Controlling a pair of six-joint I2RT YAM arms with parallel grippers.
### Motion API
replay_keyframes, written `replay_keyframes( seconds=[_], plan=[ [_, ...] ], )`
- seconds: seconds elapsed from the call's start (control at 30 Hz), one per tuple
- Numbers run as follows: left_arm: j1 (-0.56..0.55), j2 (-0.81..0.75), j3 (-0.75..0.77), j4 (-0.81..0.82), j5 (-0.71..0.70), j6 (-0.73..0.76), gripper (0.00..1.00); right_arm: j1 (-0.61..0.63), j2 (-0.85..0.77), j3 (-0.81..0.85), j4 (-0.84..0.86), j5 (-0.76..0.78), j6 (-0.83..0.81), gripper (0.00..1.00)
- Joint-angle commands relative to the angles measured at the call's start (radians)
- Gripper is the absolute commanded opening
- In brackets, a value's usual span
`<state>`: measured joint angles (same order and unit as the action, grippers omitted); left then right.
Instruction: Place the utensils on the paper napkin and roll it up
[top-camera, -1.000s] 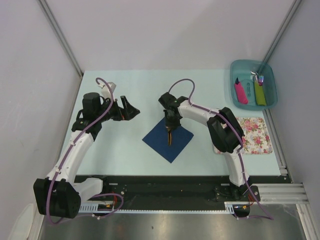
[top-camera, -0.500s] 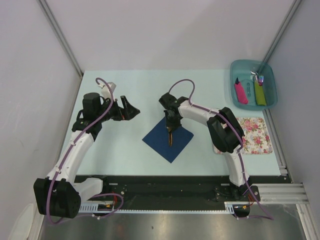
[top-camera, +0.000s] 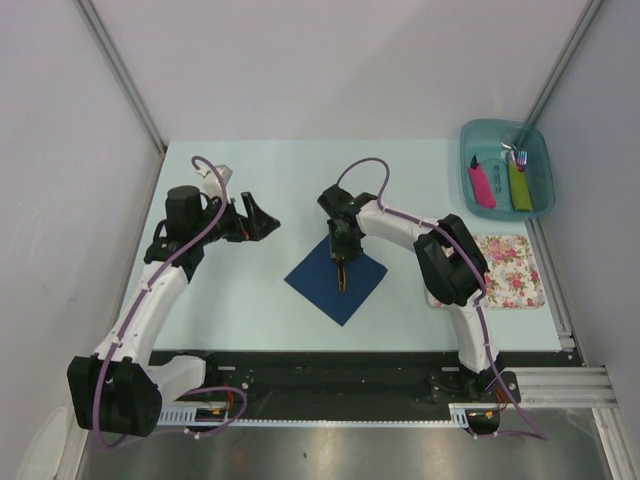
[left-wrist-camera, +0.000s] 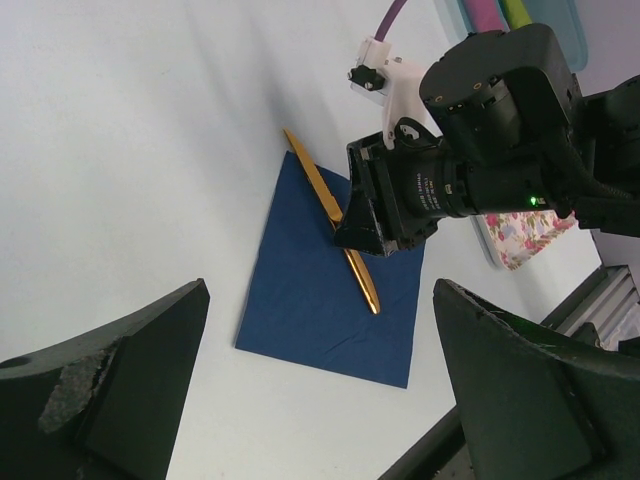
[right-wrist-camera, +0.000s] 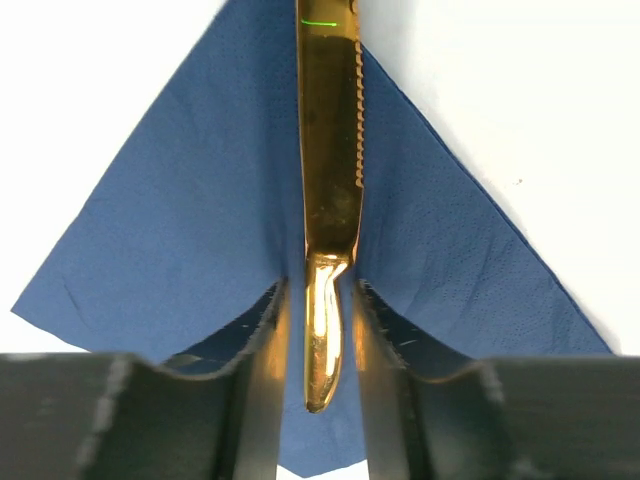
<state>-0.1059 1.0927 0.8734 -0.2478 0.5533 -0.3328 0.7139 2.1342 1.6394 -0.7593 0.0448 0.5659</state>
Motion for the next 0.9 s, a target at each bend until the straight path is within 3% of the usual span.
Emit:
replay_keyframes(
  seconds=[0.0, 0.13, 0.2, 0.3, 0.4, 0.43, 0.53, 0.7, 0.87],
  plan=[
    [0.006, -0.010, -0.002, 0.031, 0.017, -0.009, 1.00, -0.010, -0.049, 0.046, -0.005, 0.013, -0.004, 0.38],
    [0.006, -0.005, 0.002, 0.030, 0.026, -0.011, 1.00, -0.025, -0.100, 0.069, -0.006, -0.003, -0.023, 0.49],
    [0.006, 0.001, 0.016, 0.019, 0.036, -0.006, 1.00, -0.040, -0.125, 0.088, 0.000, -0.036, -0.049, 0.50],
    [0.006, -0.001, 0.042, 0.005, 0.046, 0.020, 1.00, -0.086, -0.194, 0.091, 0.023, -0.121, -0.173, 0.52],
    [0.005, -0.007, 0.070, -0.007, 0.068, 0.061, 1.00, -0.163, -0.278, 0.077, 0.000, -0.204, -0.400, 0.58],
    [0.006, -0.008, 0.076, -0.010, 0.072, 0.083, 1.00, -0.192, -0.301, 0.050, -0.017, -0.229, -0.450, 0.71],
    [0.006, -0.005, 0.093, -0.022, 0.096, 0.115, 1.00, -0.348, -0.404, -0.028, -0.063, -0.384, -0.644, 0.89],
    [0.006, -0.013, 0.088, -0.004, 0.129, 0.129, 1.00, -0.646, -0.474, -0.082, -0.276, -0.477, -1.036, 0.91],
    [0.005, -0.014, 0.069, 0.030, 0.154, 0.127, 0.99, -0.841, -0.484, -0.194, -0.327, -0.468, -1.293, 0.79]
  ],
)
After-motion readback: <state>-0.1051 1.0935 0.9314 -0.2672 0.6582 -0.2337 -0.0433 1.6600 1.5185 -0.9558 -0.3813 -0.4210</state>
